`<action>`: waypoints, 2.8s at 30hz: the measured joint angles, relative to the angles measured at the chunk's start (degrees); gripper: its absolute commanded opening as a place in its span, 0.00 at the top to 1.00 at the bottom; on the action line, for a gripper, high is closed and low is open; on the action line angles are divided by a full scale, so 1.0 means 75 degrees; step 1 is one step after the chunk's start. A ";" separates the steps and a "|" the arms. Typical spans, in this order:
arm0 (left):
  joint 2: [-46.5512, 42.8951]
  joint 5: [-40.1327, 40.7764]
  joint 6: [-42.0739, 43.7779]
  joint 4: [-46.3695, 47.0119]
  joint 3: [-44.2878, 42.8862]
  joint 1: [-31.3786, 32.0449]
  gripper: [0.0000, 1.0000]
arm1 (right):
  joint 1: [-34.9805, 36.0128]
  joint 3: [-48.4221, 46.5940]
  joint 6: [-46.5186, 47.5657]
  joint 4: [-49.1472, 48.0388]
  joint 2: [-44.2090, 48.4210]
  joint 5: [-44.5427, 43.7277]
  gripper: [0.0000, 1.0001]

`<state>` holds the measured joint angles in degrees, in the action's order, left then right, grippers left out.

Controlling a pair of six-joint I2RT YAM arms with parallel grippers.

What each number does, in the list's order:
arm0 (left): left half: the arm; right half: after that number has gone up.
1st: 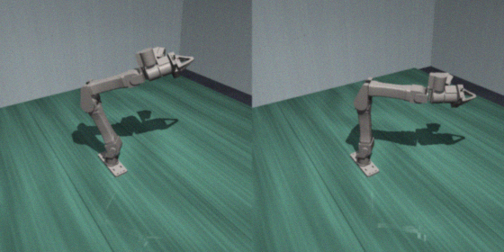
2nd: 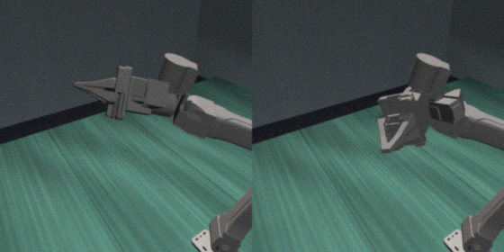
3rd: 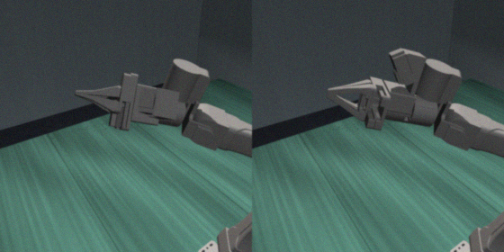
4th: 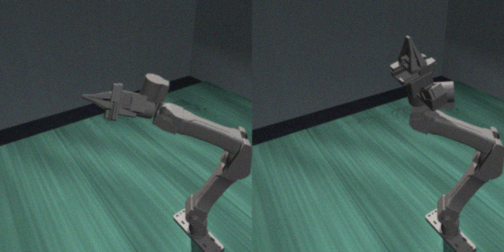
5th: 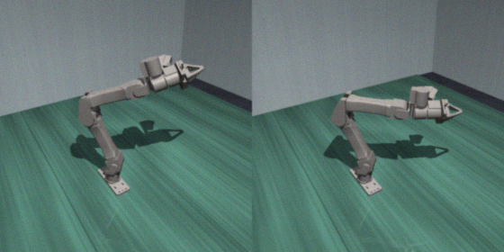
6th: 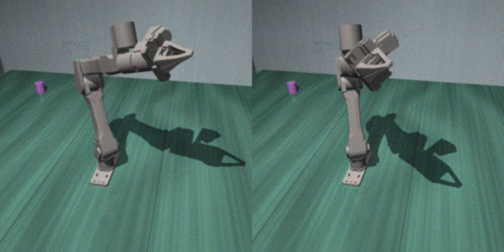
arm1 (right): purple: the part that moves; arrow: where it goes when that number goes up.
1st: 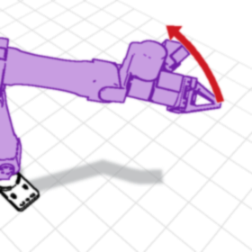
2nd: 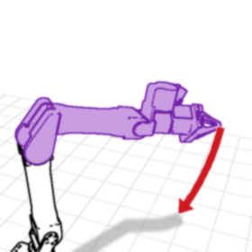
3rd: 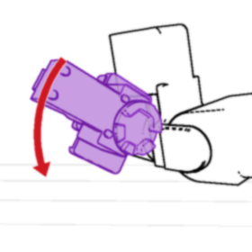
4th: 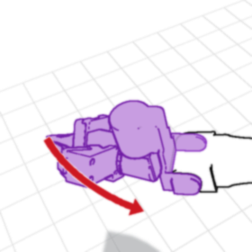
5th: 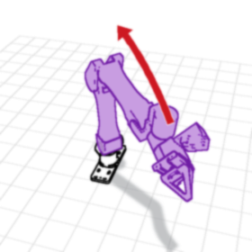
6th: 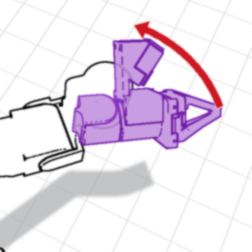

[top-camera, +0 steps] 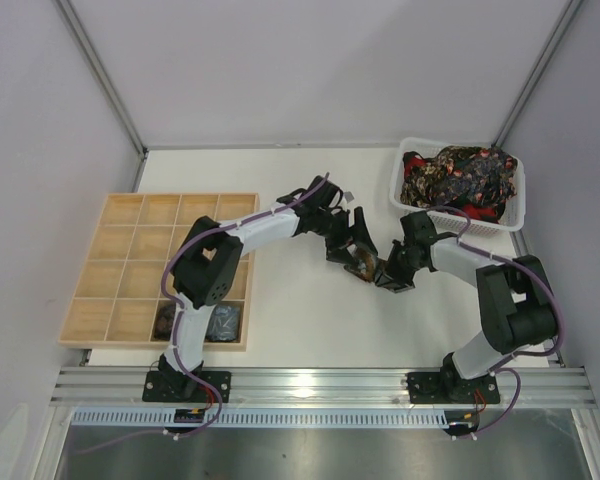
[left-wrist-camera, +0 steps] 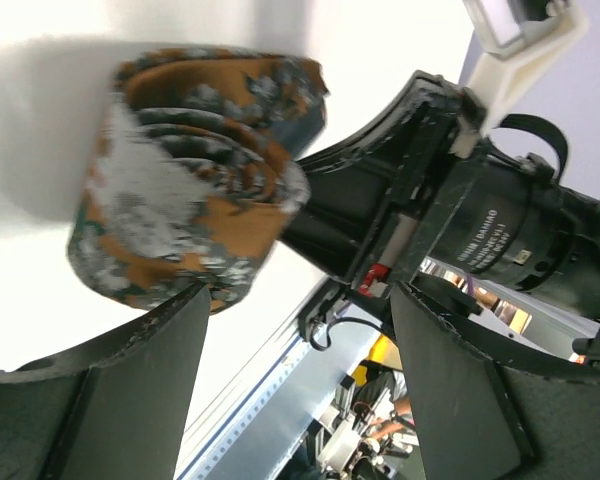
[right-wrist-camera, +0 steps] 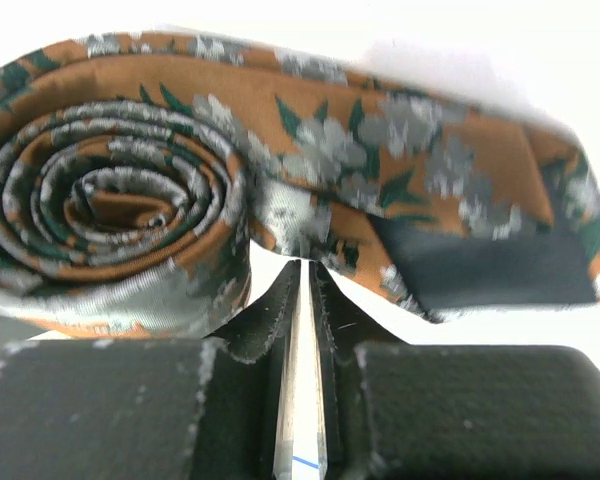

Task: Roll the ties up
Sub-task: Roll the tie

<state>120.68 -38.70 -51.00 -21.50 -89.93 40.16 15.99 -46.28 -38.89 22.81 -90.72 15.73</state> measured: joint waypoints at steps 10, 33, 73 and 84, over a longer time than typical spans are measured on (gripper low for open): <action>0.0003 -0.0064 -0.0146 0.0131 -0.0143 0.0318 0.20 | -0.0385 -0.0338 0.0224 0.0632 0.0799 0.0058 0.86; -0.0012 0.2194 0.2270 -0.2410 -0.3433 -0.0481 0.84 | -0.0761 -0.0015 -0.0111 0.1725 0.2320 0.0017 0.82; 0.0271 0.1816 0.1833 -0.0784 0.0653 0.0347 0.86 | 0.0662 0.1498 -0.1929 0.1288 0.2328 -0.0627 0.87; 0.0143 0.2774 0.1993 -0.2460 -0.0833 0.0367 0.80 | 0.0909 0.1466 -0.1492 0.1472 0.2151 -0.1061 0.87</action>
<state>121.75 -17.89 -36.05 -39.94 -96.18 42.92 22.81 -35.29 -50.09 33.85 -74.59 7.77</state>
